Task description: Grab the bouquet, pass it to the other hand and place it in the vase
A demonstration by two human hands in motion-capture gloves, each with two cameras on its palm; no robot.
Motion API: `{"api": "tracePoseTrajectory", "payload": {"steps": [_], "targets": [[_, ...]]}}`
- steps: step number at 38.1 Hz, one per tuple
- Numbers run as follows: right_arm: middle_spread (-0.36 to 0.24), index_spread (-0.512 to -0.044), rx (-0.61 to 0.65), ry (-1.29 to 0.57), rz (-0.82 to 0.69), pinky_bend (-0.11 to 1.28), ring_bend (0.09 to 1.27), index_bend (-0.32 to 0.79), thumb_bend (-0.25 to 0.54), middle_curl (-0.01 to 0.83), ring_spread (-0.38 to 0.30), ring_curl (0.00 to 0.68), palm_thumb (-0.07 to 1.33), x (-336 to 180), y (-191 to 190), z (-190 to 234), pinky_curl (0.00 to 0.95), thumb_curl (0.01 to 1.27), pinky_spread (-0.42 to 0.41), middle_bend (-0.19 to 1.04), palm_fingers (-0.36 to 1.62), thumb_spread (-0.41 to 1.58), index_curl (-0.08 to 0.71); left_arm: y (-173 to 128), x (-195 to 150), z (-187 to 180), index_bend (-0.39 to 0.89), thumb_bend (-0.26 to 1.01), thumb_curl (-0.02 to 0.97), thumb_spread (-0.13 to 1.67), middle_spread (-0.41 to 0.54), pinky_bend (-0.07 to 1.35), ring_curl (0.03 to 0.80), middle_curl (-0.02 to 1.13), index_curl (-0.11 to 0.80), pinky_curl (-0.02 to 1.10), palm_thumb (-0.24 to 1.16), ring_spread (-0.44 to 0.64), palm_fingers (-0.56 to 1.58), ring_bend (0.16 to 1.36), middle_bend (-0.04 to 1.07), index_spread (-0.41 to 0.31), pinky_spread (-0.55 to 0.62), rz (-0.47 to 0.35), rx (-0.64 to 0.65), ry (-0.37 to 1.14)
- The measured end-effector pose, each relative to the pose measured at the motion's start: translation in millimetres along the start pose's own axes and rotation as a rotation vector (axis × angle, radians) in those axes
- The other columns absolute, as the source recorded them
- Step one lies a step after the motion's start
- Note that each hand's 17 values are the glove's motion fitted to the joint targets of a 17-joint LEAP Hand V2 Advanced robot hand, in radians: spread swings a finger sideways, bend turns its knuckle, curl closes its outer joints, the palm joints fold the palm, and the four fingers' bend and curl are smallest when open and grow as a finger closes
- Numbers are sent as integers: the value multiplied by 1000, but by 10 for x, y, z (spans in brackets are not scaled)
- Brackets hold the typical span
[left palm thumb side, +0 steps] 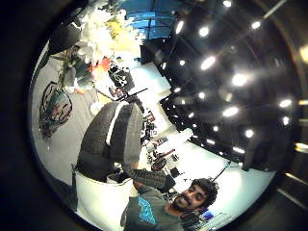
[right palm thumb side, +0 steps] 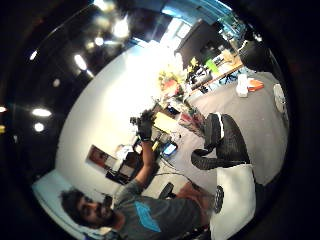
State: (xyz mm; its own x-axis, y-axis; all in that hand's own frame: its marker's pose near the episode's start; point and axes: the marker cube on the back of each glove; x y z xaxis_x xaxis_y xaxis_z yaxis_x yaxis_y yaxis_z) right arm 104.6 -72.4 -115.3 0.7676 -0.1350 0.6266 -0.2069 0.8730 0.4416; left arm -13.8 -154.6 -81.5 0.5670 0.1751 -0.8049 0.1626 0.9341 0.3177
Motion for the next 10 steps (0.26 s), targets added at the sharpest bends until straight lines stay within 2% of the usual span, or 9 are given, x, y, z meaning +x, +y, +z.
{"api": "tracePoseTrajectory", "payload": {"steps": [4, 10], "targets": [[-33, -255, -10, -3, -9, 337, 288, 136, -18, 426, 37, 374, 915, -60, 8, 41, 374, 521, 276, 190, 820, 1080, 337, 33, 24, -46, 158, -15, 245, 1156, 20, 337, 343, 401, 441, 361, 194, 71, 620, 542, 187, -69, 199, 26, 22, 28], [-33, -255, -18, -16, -22, 335, 276, 140, -17, 423, 40, 374, 914, -136, 12, 104, 376, 520, 285, 188, 815, 1080, 337, 75, 67, -53, 152, -17, 251, 1149, 14, 315, 334, 384, 424, 361, 202, 73, 599, 520, 166, -79, 211, 23, 7, 75]]}}
